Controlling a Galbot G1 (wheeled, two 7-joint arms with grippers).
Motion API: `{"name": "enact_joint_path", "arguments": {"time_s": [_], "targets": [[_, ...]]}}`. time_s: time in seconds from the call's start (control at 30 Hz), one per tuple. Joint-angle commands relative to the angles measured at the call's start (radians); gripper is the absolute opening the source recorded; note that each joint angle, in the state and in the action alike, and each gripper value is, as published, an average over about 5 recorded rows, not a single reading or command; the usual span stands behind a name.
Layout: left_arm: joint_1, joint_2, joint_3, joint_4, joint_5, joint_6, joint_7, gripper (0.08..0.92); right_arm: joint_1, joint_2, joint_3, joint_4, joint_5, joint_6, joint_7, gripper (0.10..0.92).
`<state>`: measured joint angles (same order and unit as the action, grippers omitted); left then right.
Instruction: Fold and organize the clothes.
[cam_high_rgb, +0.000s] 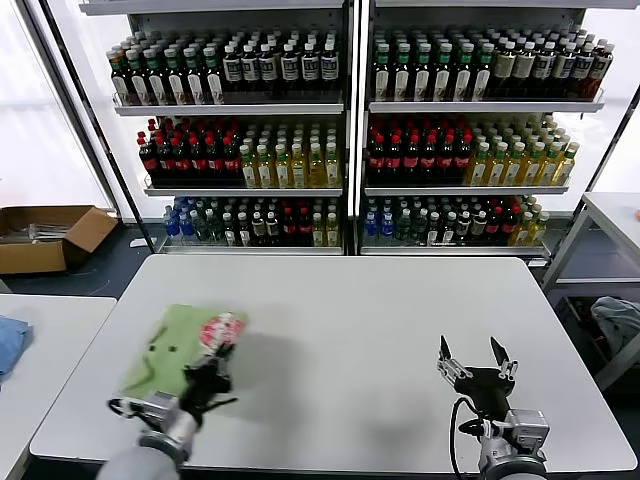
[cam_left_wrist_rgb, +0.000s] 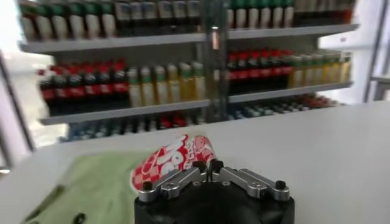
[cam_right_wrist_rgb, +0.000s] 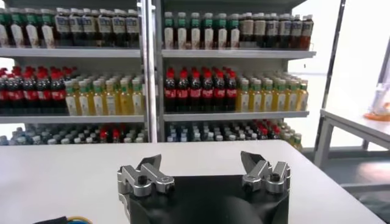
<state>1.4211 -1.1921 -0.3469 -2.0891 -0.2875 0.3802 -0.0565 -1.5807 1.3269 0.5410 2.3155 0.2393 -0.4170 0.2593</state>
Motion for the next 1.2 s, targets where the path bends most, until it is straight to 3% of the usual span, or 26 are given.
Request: {"name": "enact_joint_path", "arguments": {"time_s": [0.03, 0.17, 0.33, 0.7, 0.97, 1.2], "targets": [[-0.163, -0.265, 0.344, 0.134, 0.053, 0.021, -0.064, 0.097, -0.031, 0.009, 0.03, -0.002, -0.005, 0.003, -0.002, 0.823], [-0.239, -0.312, 0.312, 0.221, 0.068, 0.015, -0.045, 0.097, -0.028, 0.011, 0.024, -0.001, -0.007, 0.0, -0.003, 0.823], [-0.276, -0.298, 0.281, 0.259, 0.045, -0.009, -0.035, 0.117, -0.017, 0.004, 0.01, -0.005, -0.014, -0.005, -0.005, 0.823], [-0.203, -0.221, 0.236, 0.028, -0.115, -0.021, -0.037, 0.436, 0.072, 0.015, -0.138, -0.085, 0.041, -0.05, 0.004, 0.823], [-0.095, -0.142, 0.025, -0.072, -0.022, 0.007, -0.085, 0.661, 0.267, 0.022, -0.266, -0.202, 0.427, -0.132, 0.095, 0.823], [-0.011, -0.104, -0.084, -0.104, 0.016, 0.003, -0.096, 0.814, 0.452, 0.069, -0.372, -0.382, 0.56, -0.16, 0.167, 0.823]]}}
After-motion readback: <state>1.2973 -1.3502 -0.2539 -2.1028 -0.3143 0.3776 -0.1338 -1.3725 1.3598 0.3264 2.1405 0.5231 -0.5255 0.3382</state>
